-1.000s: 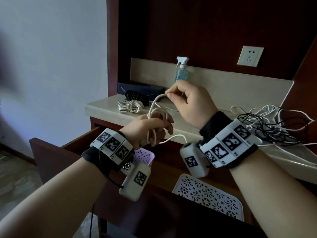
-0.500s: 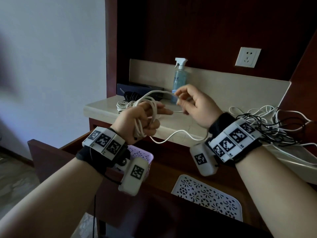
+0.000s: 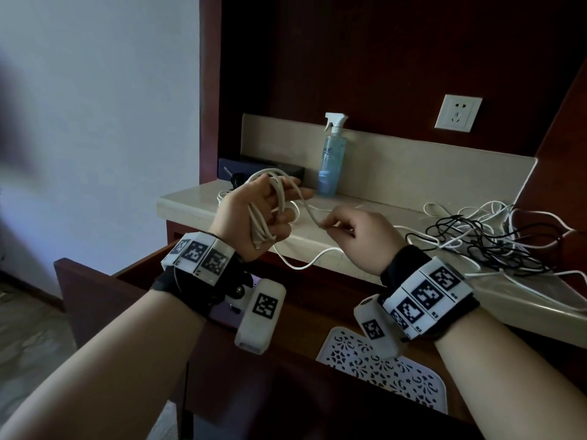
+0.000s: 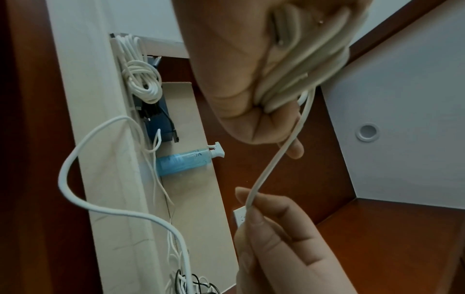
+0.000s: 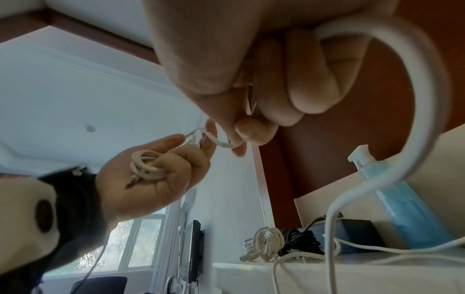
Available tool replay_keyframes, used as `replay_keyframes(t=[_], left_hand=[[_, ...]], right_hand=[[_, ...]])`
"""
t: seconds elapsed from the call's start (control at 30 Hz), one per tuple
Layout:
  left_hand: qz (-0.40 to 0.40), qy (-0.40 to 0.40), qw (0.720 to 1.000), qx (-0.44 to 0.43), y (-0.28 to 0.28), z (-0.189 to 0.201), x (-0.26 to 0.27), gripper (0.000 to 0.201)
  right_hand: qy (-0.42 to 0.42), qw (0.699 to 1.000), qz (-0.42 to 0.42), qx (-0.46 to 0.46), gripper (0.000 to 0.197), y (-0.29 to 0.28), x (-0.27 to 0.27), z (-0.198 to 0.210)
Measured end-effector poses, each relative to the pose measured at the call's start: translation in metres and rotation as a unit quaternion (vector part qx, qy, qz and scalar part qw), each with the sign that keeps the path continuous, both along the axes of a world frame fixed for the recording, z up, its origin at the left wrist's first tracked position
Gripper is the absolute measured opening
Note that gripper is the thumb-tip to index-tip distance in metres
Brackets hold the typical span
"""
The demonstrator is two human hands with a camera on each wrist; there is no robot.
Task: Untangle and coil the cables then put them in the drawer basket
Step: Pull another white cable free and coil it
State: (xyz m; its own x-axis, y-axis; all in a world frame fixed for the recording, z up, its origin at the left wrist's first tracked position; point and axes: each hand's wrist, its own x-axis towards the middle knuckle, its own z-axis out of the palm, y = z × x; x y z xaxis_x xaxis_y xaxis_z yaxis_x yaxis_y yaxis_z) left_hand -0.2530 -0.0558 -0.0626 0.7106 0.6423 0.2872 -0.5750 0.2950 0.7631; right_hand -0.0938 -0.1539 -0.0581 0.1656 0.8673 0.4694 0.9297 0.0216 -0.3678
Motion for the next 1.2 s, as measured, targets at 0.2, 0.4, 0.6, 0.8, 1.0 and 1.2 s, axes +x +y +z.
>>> replay_keyframes(t=[0.2,0.4,0.6,0.8,1.0,1.2], left_hand=[[0.024,-0.017,0.999,-0.021,0.005,-0.003,0.003,0.041],[0.034,-0.034,0.995,-0.083,0.015,-0.003,-0.001,0.039],[0.031,-0.137,0.977,-0.159,0.024,-0.002,-0.002,0.049],[0.122,-0.100,0.979,-0.131,0.035,0.006,-0.011,0.044],[0.066,-0.074,0.990,-0.100,0.041,-0.002,-0.018,0.052],[0.028,0.134,0.991,0.001,0.023,-0.010,0.004,0.063]], right_hand=[[-0.028,0.997,0.042,-0.055,0.026,-0.003,0.001,-0.004],[0.034,0.997,0.034,-0.057,0.026,-0.005,0.018,-0.007],[0.063,0.997,0.042,-0.033,0.014,-0.007,0.029,-0.010],[0.075,0.992,0.025,0.100,0.009,-0.009,0.045,-0.005],[0.088,0.991,0.081,0.054,0.020,-0.018,0.046,-0.002],[-0.018,0.986,0.165,0.005,0.027,-0.015,0.028,0.021]])
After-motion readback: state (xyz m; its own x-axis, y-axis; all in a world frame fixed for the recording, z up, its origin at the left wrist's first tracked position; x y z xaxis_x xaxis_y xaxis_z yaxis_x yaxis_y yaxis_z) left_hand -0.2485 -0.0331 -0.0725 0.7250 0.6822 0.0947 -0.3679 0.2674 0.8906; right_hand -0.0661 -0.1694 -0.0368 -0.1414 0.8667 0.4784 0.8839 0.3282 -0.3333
